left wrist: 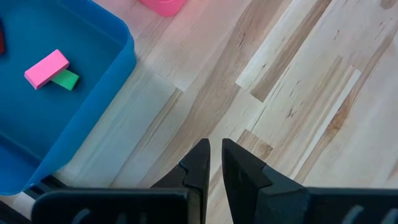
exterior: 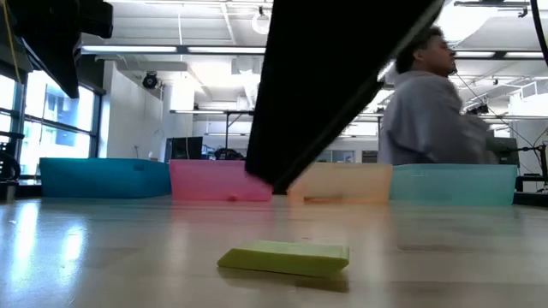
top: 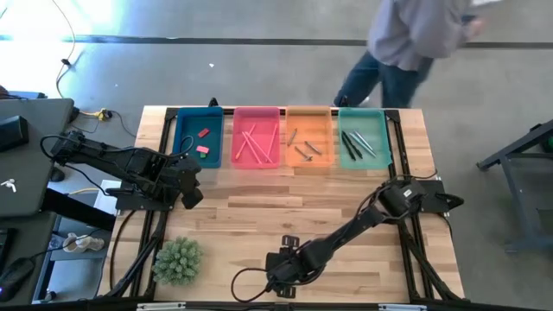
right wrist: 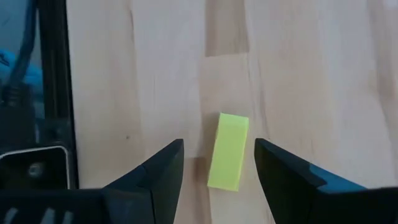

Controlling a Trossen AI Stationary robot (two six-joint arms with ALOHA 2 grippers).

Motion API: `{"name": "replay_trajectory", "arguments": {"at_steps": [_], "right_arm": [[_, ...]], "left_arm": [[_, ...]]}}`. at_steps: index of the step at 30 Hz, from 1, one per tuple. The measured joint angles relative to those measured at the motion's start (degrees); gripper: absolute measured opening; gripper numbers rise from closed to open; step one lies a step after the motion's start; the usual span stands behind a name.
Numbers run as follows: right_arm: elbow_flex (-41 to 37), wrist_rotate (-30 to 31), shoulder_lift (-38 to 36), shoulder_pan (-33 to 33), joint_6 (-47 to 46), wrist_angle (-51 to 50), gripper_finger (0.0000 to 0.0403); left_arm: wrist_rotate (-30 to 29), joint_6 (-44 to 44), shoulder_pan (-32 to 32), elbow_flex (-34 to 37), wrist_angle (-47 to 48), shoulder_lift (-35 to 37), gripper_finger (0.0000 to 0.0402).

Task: Sort crayons/erasers/pens/pencils in bins
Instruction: Put the light green eraser into the blue bin

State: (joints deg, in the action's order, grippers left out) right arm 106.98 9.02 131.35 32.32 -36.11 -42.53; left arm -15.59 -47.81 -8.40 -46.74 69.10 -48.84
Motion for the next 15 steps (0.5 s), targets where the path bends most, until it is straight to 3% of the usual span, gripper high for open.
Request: {"name": "replay_trajectory", "arguments": {"at_steps": [15], "right_arm": [[0.2,-0.7,3.2,0.0,-6.5,-4.1,0.0187]], "left_arm": [[0.0,1.6,0.0,0.0,0.0,0.0,0.0031]]}}
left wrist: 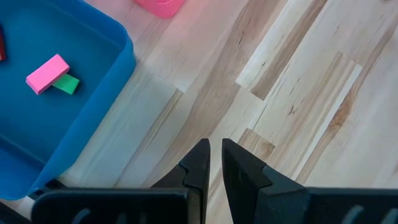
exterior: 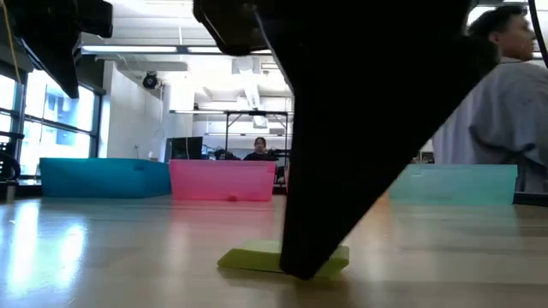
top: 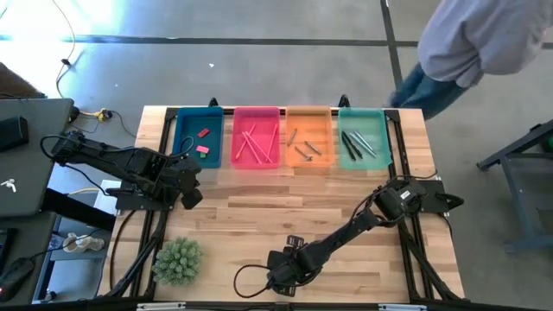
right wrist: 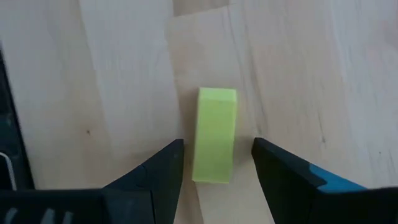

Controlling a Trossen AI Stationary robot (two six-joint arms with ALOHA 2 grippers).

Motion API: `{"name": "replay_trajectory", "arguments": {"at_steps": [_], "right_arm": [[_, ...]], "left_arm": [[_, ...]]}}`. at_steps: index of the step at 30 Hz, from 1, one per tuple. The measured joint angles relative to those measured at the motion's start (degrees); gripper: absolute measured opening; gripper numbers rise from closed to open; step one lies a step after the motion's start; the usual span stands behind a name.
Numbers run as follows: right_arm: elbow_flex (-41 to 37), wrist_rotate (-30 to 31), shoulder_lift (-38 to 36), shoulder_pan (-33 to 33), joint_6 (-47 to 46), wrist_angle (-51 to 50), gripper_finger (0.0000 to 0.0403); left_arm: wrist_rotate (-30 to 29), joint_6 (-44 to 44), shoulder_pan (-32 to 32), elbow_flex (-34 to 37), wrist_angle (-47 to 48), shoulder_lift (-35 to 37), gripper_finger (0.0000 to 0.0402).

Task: Sort crayons/erasers/pens/pencils in bins
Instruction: Put the light green eraser into the blue bin

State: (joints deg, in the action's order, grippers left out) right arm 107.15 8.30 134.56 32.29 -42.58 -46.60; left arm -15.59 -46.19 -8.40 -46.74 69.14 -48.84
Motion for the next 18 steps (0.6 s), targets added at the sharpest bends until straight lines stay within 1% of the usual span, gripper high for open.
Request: {"name": "replay_trajectory", "arguments": {"at_steps": [4,8,11,18], "right_arm": [[0.1,0.8,0.1,0.1,-0.9,-1.6,0.0187],[0.1,2.8,0.2,0.2,-2.8,-2.5,0.0187],[0.0,2.0,0.2,-0.3,-3.6,-2.5,0.0177],[-0.2,2.0,0.3,0.2,4.0,1.0,0.0137]], "left_arm": [[0.0,0.8,0.0,0.0,0.0,0.0,0.0031],[0.0,1.4,0.0,0.0,0.0,0.0,0.0031],[0.0,2.3,0.0,0.0,0.0,0.0,0.0031],[0.0,3.4,0.0,0.0,0.0,0.0,0.0031]]}}
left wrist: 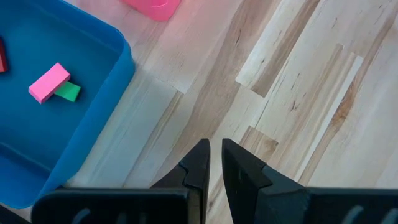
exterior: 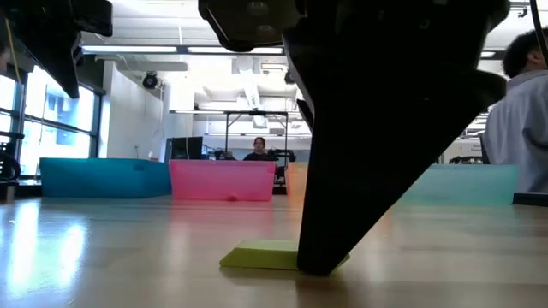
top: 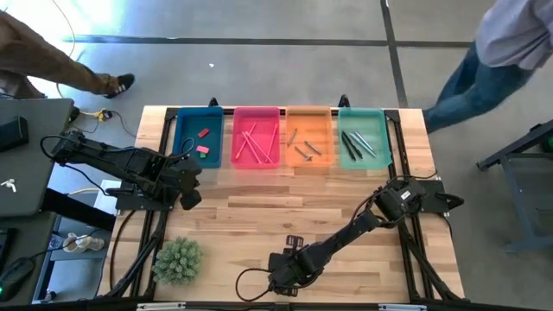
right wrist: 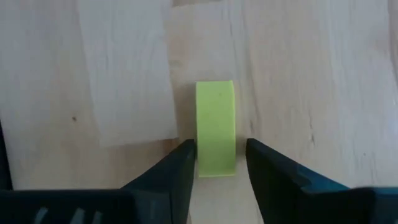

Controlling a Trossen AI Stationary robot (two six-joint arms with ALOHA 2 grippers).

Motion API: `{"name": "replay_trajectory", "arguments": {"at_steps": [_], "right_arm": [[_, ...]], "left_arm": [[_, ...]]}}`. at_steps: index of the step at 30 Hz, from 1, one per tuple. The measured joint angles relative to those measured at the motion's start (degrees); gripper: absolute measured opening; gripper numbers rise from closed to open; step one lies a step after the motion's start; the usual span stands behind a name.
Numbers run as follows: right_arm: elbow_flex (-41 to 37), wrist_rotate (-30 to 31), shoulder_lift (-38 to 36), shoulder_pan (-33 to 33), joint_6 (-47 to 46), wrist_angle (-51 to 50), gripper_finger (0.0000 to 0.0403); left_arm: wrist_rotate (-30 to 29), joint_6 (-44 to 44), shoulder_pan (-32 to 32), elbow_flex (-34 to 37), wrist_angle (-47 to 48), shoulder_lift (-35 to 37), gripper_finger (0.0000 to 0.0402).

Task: Sort crayons/erasers/pens/pencils in bins
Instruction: Put the light green eraser into the blue bin

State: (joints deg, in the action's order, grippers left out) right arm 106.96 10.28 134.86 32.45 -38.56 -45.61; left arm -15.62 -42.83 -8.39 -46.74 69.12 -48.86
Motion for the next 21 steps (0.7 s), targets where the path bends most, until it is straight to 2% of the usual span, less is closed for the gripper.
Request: {"name": "replay_trajectory", "arguments": {"at_steps": [8,17,21], "right_arm": [[0.0,-0.5,0.2,-0.2,1.5,0.8,0.0118],[0.0,-0.9,0.2,-0.3,1.5,1.1,0.0060],[0.0,-0.9,0.2,-0.3,1.5,1.1,0.0049]], "left_arm": [[0.0,0.0,0.0,0.0,0.0,0.0,0.0030],[1.4,0.0,0.0,0.0,0.0,0.0,0.0031],[3.0,0.0,0.0,0.0,0.0,0.0,0.0031]]}}
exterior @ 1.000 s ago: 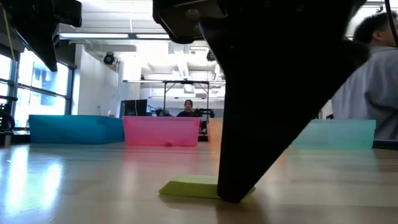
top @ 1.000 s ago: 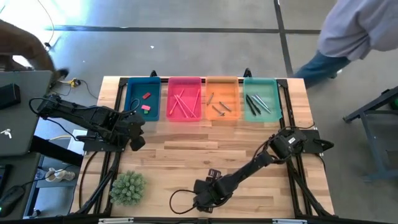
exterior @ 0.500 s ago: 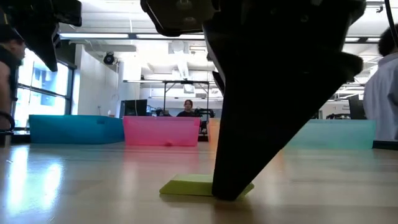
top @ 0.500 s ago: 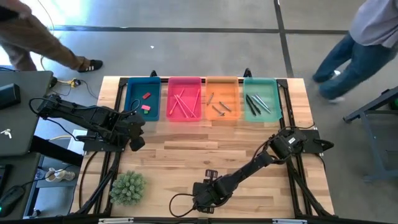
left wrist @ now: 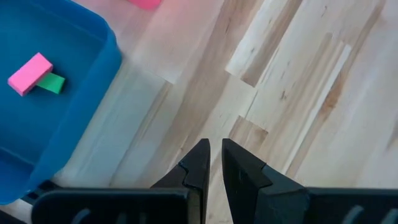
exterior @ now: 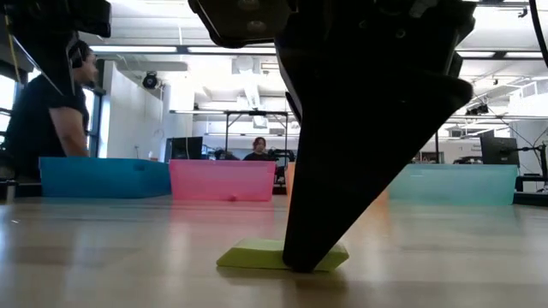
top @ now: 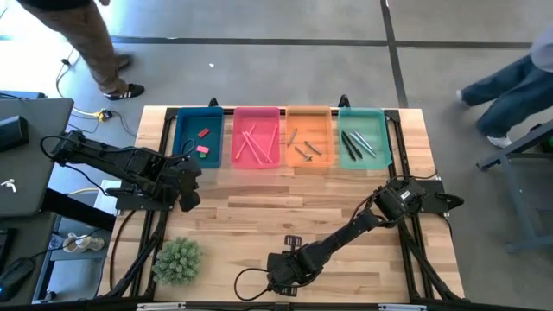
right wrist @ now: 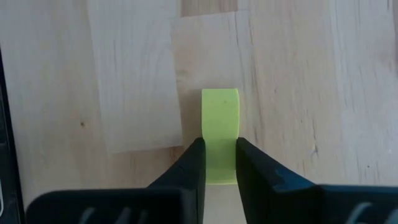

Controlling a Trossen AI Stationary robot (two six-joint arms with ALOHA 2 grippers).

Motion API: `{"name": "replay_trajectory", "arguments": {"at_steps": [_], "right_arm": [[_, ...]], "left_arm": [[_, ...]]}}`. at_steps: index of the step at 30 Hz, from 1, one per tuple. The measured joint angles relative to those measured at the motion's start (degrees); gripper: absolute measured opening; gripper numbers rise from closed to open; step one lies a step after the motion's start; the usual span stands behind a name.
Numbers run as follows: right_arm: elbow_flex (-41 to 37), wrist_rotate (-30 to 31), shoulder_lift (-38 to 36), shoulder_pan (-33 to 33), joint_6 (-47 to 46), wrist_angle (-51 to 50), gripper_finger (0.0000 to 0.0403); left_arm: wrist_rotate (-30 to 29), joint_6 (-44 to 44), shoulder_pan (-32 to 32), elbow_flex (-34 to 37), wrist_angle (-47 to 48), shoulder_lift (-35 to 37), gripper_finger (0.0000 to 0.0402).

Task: Sort crayons/erasers/pens/pencils in bins
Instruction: Put the light green eraser into the blue bin

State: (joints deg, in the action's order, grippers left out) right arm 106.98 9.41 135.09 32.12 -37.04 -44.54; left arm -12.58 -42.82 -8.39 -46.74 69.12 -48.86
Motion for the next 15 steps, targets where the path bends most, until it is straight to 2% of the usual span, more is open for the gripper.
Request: {"name": "replay_trajectory", "arguments": {"at_steps": [7,15], "right_arm": [[0.0,0.0,0.0,0.0,0.0,0.0,0.0051],[0.0,0.0,0.1,-0.1,0.8,-0.2,0.0097]], "left_arm": [[0.1,1.7,0.0,0.0,0.0,0.0,0.0031],[0.1,1.6,0.0,0.0,0.0,0.0,0.0031]]}}
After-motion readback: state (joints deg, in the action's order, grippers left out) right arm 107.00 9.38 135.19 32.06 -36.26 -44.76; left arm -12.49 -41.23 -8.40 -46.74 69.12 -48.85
